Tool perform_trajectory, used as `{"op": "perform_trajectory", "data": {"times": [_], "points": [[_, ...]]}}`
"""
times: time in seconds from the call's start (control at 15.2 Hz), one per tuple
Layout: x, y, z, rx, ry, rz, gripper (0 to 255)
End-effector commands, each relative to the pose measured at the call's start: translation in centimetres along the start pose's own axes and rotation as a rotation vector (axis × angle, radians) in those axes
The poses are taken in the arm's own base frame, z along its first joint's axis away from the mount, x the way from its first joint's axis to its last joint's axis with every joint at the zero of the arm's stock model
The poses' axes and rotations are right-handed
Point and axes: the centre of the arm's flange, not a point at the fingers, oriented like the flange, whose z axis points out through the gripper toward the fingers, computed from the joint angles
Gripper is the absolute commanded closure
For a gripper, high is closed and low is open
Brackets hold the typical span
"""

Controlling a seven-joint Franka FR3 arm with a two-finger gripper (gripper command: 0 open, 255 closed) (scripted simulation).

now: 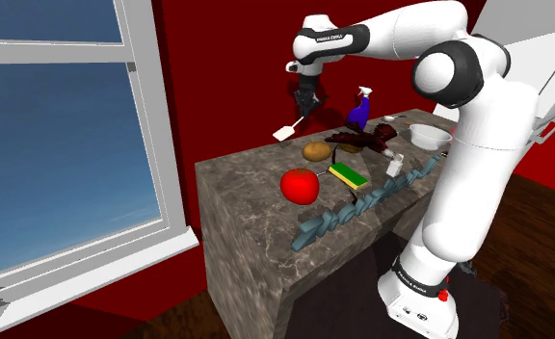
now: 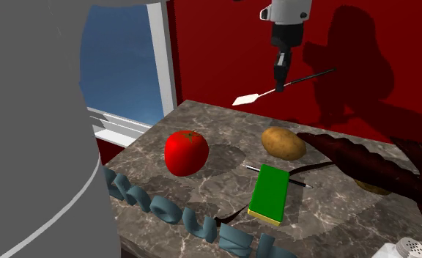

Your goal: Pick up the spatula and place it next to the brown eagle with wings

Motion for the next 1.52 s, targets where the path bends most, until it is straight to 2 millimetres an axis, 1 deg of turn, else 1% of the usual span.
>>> {"op": "perform_trajectory", "data": {"times": [0.0, 1.45], "points": [[-0.3, 0.1, 0.8, 0.000, 0.000, -0.001, 255], [0.5, 0.1, 12.4, 0.000, 0.000, -0.001, 255]]}}
